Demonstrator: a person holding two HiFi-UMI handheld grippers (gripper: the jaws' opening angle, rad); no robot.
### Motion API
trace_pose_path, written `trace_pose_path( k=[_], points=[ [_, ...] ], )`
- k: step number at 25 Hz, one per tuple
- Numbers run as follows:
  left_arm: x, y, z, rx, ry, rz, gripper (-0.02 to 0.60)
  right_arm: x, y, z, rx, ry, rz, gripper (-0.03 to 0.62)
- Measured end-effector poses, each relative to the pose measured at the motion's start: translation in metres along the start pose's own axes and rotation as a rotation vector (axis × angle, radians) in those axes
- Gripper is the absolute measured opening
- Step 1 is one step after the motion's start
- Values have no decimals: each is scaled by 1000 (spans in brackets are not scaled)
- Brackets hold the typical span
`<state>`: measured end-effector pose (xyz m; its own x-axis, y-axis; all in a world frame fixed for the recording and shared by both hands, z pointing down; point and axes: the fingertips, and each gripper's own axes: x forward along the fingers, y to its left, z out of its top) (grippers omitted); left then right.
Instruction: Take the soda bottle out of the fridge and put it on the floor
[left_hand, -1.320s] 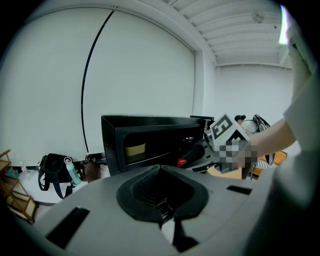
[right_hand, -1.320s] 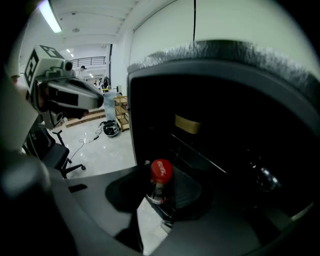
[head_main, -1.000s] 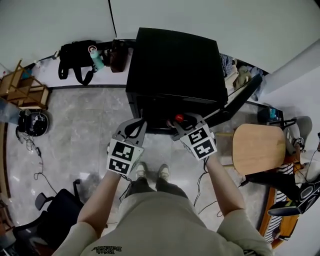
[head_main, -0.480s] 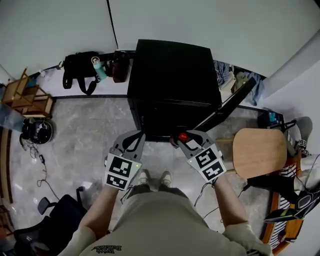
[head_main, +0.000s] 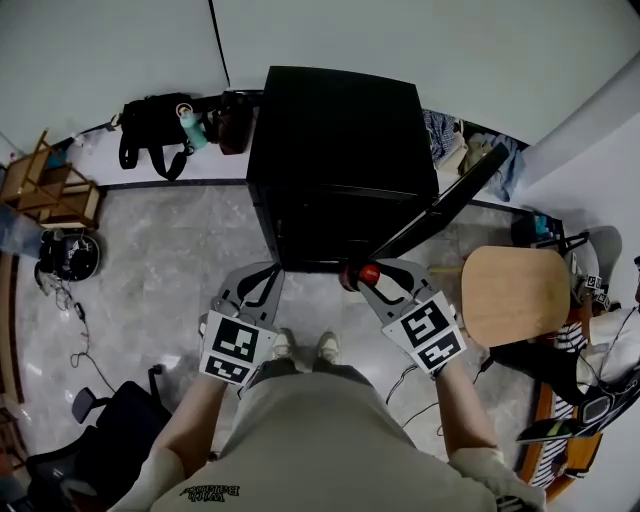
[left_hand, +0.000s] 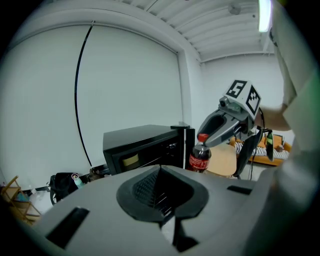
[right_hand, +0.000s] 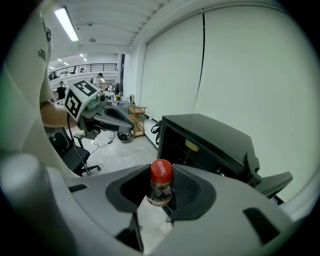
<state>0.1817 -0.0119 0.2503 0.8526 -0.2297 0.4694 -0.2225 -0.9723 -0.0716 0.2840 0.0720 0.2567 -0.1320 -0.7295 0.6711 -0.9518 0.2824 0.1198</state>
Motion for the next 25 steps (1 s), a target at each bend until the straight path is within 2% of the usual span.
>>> trace_pose_path(
  k=[7,13,19,25],
  points=[
    [0,2,-1,-23,5,20,6,5,3,-8,-15,23,22,112],
    [-3,-4,-19,-68,50,68,7,12,8,-7,-71,17,78,112],
    [-15,-14,-20,-172,33,155,7,15,11,-8,-96,-23,188,112],
    [-36,-21,-38,-295,44,259,7,20,27,-6,-216,-35,245,112]
  ],
)
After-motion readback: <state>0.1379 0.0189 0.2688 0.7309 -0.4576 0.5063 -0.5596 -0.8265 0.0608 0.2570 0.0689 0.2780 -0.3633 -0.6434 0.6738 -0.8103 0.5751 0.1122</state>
